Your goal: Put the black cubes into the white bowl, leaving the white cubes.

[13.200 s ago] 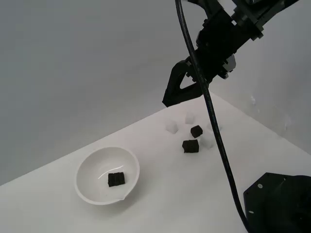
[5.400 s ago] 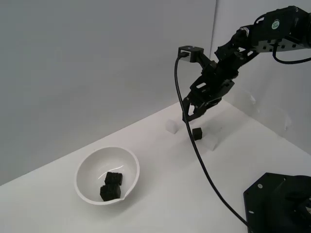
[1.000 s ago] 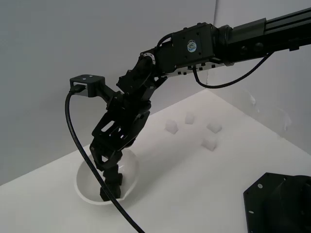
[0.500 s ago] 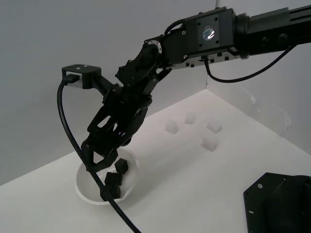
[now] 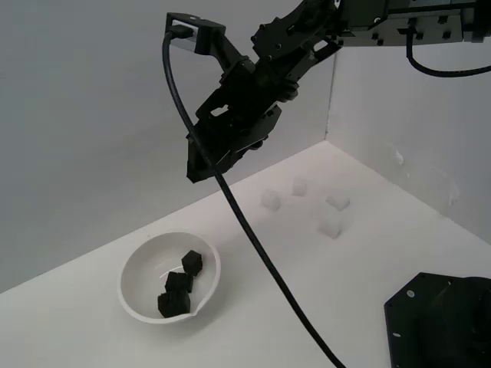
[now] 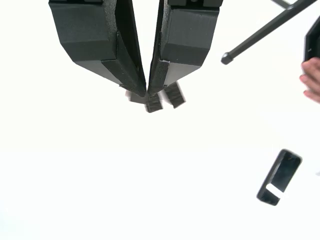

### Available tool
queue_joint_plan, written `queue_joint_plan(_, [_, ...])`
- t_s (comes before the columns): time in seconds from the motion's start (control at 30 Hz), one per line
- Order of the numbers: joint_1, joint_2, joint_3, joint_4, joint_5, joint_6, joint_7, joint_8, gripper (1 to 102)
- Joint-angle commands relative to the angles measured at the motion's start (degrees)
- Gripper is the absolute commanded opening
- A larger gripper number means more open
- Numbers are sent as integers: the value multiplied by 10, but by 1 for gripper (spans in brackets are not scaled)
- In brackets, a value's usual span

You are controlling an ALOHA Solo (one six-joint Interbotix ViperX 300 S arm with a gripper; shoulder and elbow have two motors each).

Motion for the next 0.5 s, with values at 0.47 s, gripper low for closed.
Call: queue_joint_plan(0.47, [164,140,145,91,86,-3,-38,108,3])
